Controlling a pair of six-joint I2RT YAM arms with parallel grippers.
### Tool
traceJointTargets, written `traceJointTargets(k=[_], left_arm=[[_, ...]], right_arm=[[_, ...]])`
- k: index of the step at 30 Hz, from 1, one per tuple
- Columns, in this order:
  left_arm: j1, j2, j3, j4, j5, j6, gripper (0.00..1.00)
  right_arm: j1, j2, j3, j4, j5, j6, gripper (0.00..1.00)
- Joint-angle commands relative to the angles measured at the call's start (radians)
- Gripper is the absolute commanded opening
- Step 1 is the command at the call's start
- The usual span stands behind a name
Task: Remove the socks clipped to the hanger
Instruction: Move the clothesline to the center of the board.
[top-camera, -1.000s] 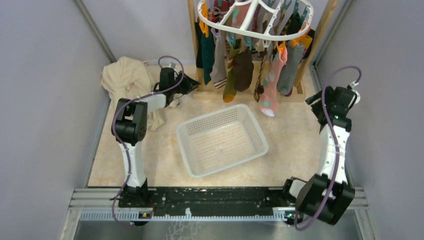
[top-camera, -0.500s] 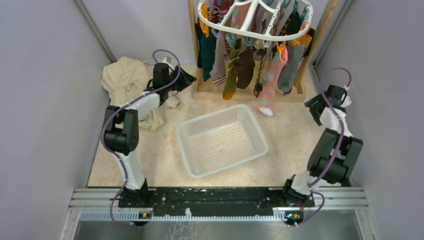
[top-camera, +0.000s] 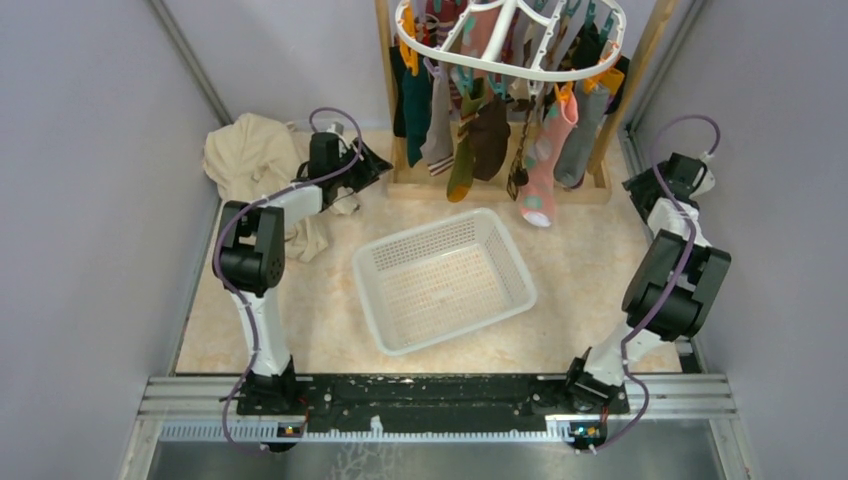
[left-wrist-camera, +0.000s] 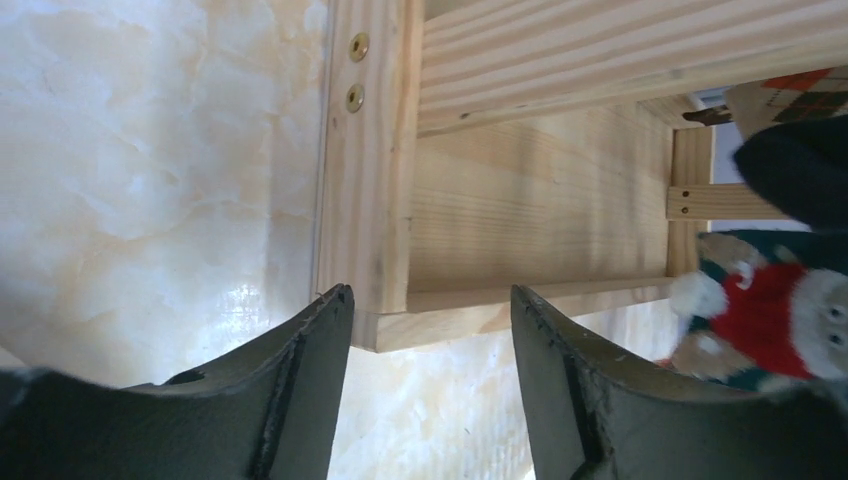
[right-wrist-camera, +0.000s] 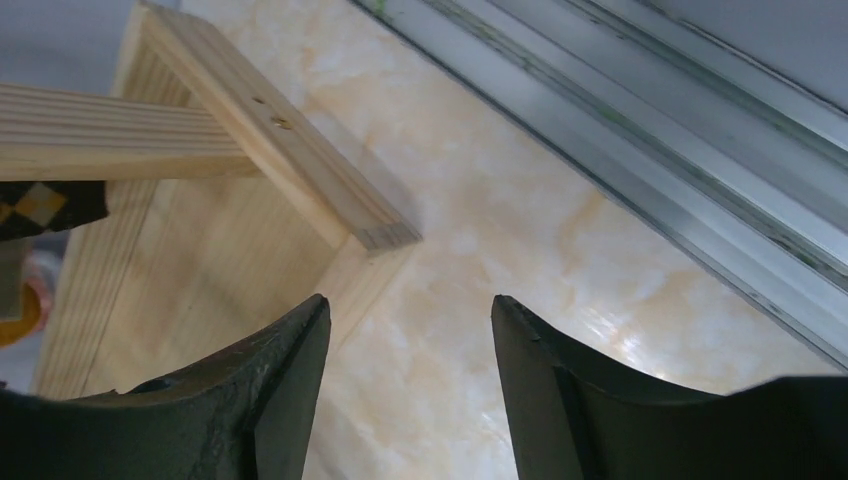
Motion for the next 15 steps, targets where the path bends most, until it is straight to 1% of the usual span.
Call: traceJointTargets(k=[1, 4, 7, 10, 15], left_arm=[[0.003, 0.052, 0.023, 0.118, 0.049, 0.038, 0.67], [0.002, 0.083, 0.048, 0.124, 0.040, 0.066, 0.68], [-0.002, 0.100, 0.069, 0.111, 0.004, 0.108, 0.68], [-0.026, 0.114, 0.121, 0.060, -0.055, 0.185, 0.70], [-0.062, 0.157, 0.212, -0.015, -0.159, 0.305, 0.71]], right_arm=[[0.075, 0.051, 0.121, 0.121, -0.017, -0.067, 0.62], [0.140, 0.103, 0.204, 0.054, 0.032, -0.147, 0.63], [0.186, 0.155, 0.270, -0.012, 0.119, -0.213, 0.63], [0.205, 0.188, 0.303, -0.036, 0.168, -0.254, 0.63], [0.209, 0.244, 0.325, -0.036, 0.192, -0.271, 0.64]])
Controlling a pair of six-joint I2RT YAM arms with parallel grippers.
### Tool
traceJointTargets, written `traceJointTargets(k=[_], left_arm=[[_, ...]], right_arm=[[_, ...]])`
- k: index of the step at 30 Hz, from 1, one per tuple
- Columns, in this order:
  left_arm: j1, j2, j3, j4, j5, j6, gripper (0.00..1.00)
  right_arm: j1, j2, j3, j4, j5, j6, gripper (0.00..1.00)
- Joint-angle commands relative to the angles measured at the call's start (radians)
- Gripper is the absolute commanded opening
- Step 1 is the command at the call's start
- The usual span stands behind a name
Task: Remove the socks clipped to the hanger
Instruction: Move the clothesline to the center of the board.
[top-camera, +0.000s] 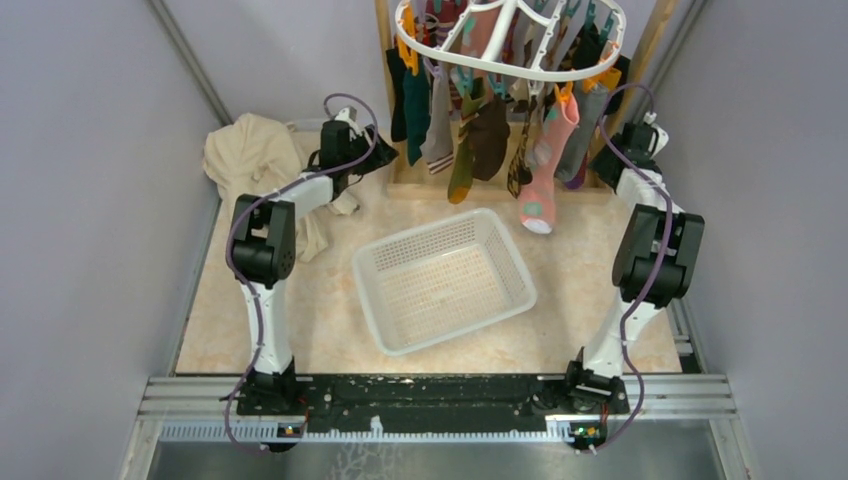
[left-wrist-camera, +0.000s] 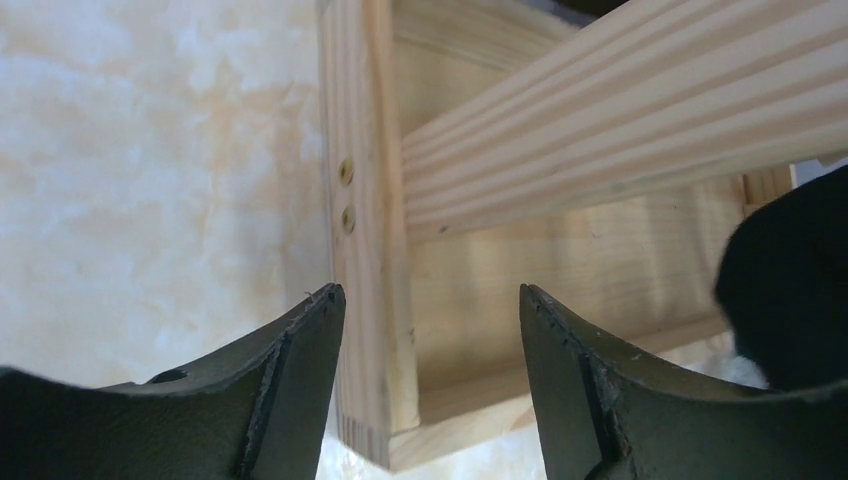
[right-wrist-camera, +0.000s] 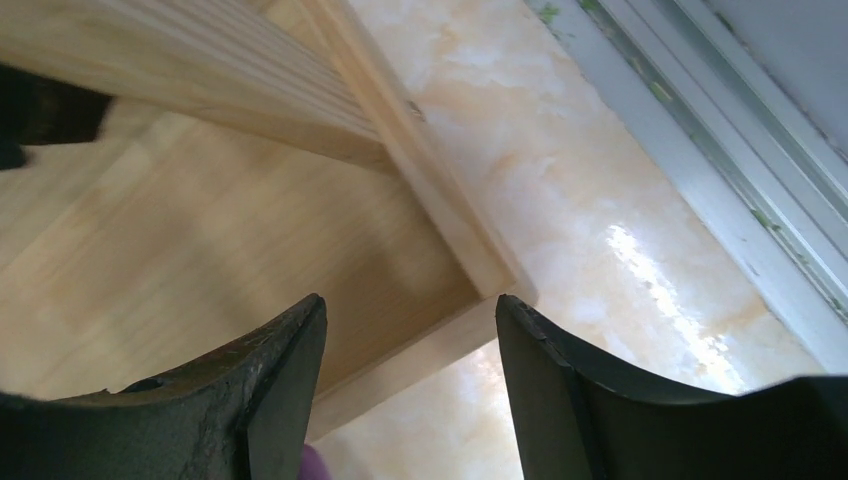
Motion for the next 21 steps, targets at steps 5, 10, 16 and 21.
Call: traceJointTargets(k=[5, 10, 16, 21], left_arm=[[-0.046, 0.086, 0.128, -0.095, -0.137, 0.171, 0.71], [-0.081, 0.141, 0.215, -0.230, -0.242, 0.212, 0.70], [-0.097, 0.191, 0.289, -0.368, -0.283, 0.221, 0.67], [-0.110, 0.187, 0.294, -0.414, -0.327, 0.238, 0.66]], right_arm=[[-0.011, 0.085, 0.084, -0.030, 0.089, -0.066, 0.64], [-0.010, 0.115, 0.080, -0.035, 0.103, -0.074, 0.64], [-0.012, 0.124, 0.042, -0.022, 0.113, -0.076, 0.64], [-0.013, 0.144, 0.039, -0.026, 0.110, -0.073, 0.65]])
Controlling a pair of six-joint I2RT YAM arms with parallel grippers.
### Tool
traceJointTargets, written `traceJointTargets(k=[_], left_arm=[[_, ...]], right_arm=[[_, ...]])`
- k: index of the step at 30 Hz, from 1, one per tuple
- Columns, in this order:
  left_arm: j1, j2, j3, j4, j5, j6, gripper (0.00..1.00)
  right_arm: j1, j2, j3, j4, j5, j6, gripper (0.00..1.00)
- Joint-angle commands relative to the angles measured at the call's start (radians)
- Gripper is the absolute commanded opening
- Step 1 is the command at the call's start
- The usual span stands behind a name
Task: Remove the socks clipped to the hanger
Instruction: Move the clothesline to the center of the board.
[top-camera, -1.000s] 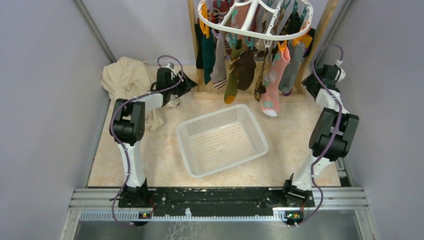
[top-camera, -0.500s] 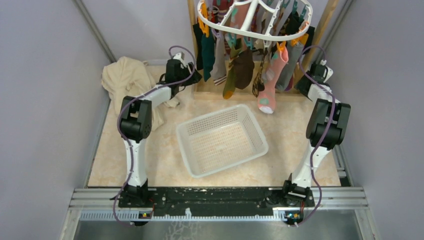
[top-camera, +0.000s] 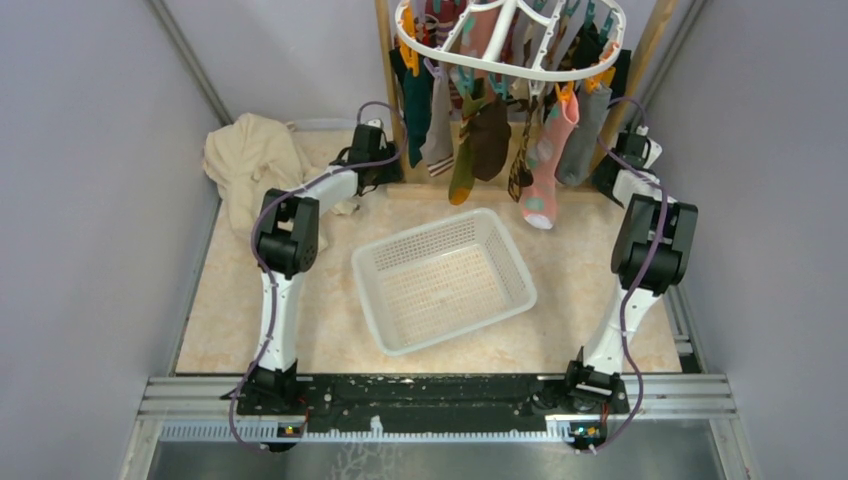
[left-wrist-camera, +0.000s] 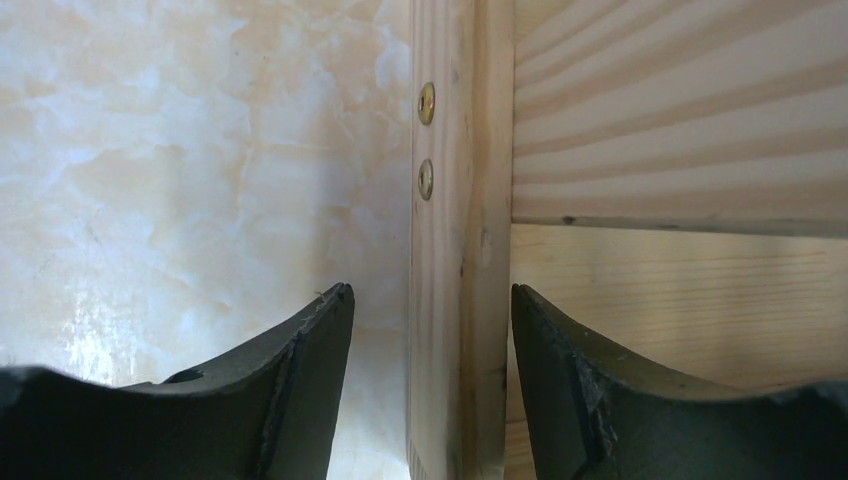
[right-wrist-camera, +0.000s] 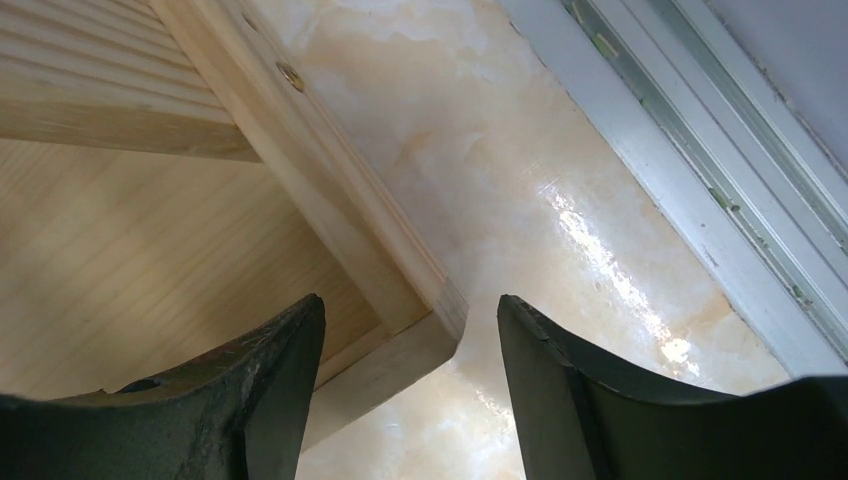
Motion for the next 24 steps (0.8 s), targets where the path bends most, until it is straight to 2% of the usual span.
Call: traceJointTargets(k=[1, 3, 6, 10, 11, 16, 24], left_arm=[[-0.013, 0.003, 0.035, -0.102, -0.061, 0.031, 0.65], [-0.014, 0.006, 0.041, -0.118, -0.064, 0.030, 0.61], [-0.014, 0.000, 0.036, -0.149, -0.073, 0.019, 0.48], [-0.010, -0.057, -0.041, -0.151, -0.056, -0.009, 0.26], [-0.009, -0.073, -0.065, -0.148, -0.055, -0.016, 0.24], [-0.002, -0.129, -0.150, -0.135, -0.057, -0.036, 0.21], [0.021, -0.200, -0.226, -0.143, -0.075, -0.054, 0.21]], right_arm=[[-0.001, 0.028, 0.014, 0.013, 0.017, -0.012, 0.65], [-0.002, 0.035, 0.022, -0.001, 0.014, -0.012, 0.65], [-0.002, 0.033, 0.021, -0.015, 0.021, -0.015, 0.61], [-0.002, 0.017, -0.005, -0.017, 0.015, -0.014, 0.49], [-0.002, 0.012, -0.013, -0.014, 0.011, -0.011, 0.46], [-0.001, -0.007, -0.063, -0.008, -0.006, 0.001, 0.30], [0.016, -0.081, -0.190, 0.025, -0.030, 0.024, 0.28]])
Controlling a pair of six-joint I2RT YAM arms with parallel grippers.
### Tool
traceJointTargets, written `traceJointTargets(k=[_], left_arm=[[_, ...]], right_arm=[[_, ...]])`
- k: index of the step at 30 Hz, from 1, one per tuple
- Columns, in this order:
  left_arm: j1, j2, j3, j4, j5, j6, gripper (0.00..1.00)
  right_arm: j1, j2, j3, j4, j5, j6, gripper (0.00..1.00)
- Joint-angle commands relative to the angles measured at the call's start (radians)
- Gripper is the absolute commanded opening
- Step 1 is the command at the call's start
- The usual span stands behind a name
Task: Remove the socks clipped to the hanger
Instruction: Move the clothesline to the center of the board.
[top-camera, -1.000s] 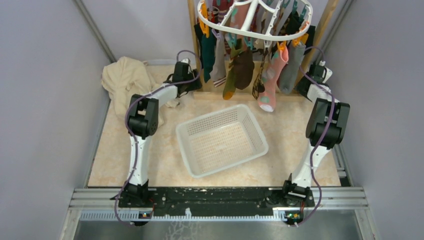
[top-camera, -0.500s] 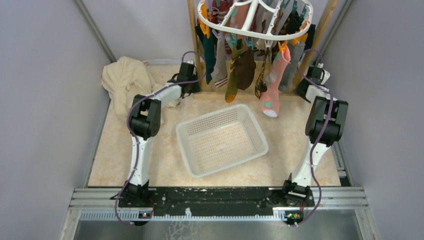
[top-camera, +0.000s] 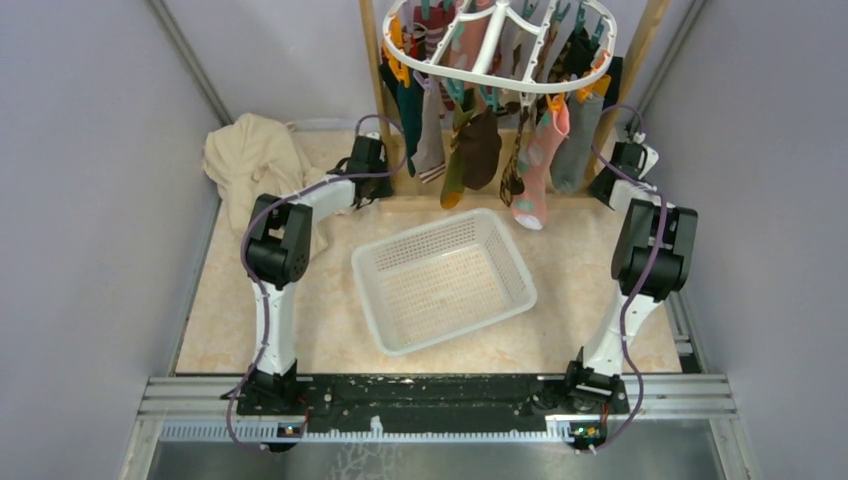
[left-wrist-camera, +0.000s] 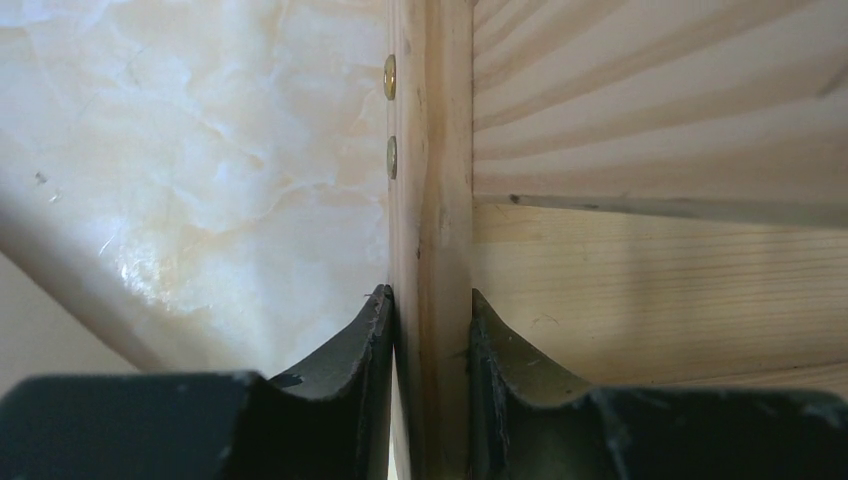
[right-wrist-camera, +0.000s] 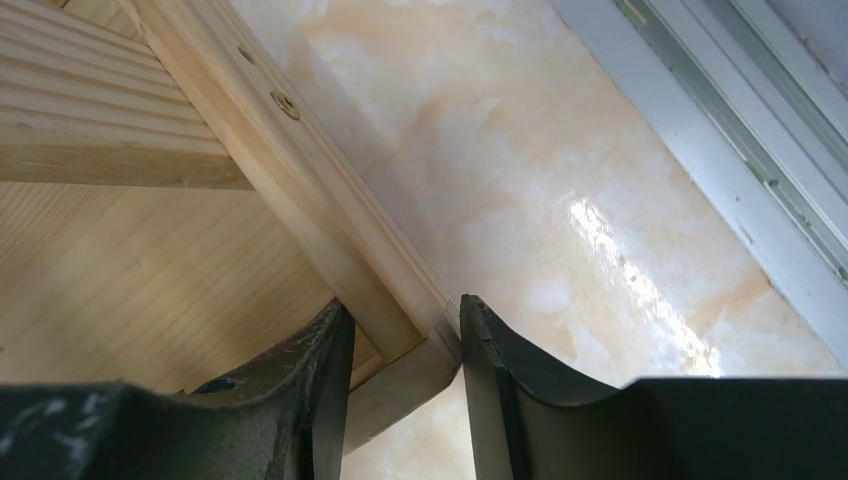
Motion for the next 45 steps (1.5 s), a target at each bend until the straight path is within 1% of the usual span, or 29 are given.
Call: traceJointTargets(k=[1, 5, 14, 19, 22, 25, 27, 28, 30, 32, 33, 37, 41, 42, 43, 45], left_arm=[[0.050, -0.072, -0.051, -0.104, -0.008, -0.049, 0.21], [0.076, -0.114, -0.099, -0.108, -0.008, -0.053, 0.21], [0.110, -0.232, -0.246, -0.094, -0.029, -0.070, 0.20], [0.143, -0.276, -0.295, -0.091, -0.036, -0.073, 0.23], [0.158, -0.297, -0.302, -0.098, -0.037, -0.072, 0.24], [0.160, -0.309, -0.301, -0.103, -0.037, -0.072, 0.27], [0.160, -0.314, -0.296, -0.109, -0.037, -0.069, 0.33], [0.160, -0.316, -0.293, -0.111, -0.035, -0.069, 0.39], [0.160, -0.321, -0.283, -0.113, -0.026, -0.064, 0.54], [0.160, -0.320, -0.255, -0.136, -0.022, -0.058, 0.66], [0.160, -0.321, -0.239, -0.154, -0.021, -0.056, 0.69], [0.160, -0.360, -0.215, -0.163, -0.014, -0.042, 0.77], [0.159, -0.411, -0.203, -0.179, -0.009, -0.036, 0.83], [0.159, -0.423, -0.203, -0.188, -0.011, -0.036, 0.96], [0.160, -0.432, -0.201, -0.198, -0.013, -0.038, 0.98], [0.160, -0.455, -0.211, -0.208, -0.011, -0.041, 0.99]], right_arm=[[0.016, -0.059, -0.089, -0.083, -0.005, 0.004, 0.28], [0.048, -0.103, -0.143, -0.065, -0.013, 0.009, 0.29], [0.151, -0.159, -0.182, -0.069, -0.018, 0.020, 0.31], [0.204, -0.180, -0.184, -0.075, -0.011, 0.028, 0.32], [0.229, -0.186, -0.192, -0.073, -0.014, 0.035, 0.32], [0.239, -0.192, -0.198, -0.066, -0.027, 0.043, 0.33], [0.240, -0.202, -0.199, -0.069, -0.034, 0.046, 0.34], [0.239, -0.210, -0.198, -0.076, -0.029, 0.045, 0.38], [0.239, -0.232, -0.190, -0.100, 0.002, 0.036, 0.52], [0.237, -0.265, -0.184, -0.129, 0.034, 0.018, 0.62], [0.236, -0.291, -0.186, -0.139, 0.048, 0.009, 0.64], [0.236, -0.422, -0.222, -0.149, 0.094, -0.017, 0.71], [0.236, -0.554, -0.239, -0.187, 0.096, -0.030, 0.72], [0.236, -0.588, -0.253, -0.196, 0.095, -0.032, 0.72], [0.237, -0.621, -0.266, -0.207, 0.091, -0.034, 0.73], [0.236, -0.699, -0.318, -0.222, 0.056, -0.038, 0.73]])
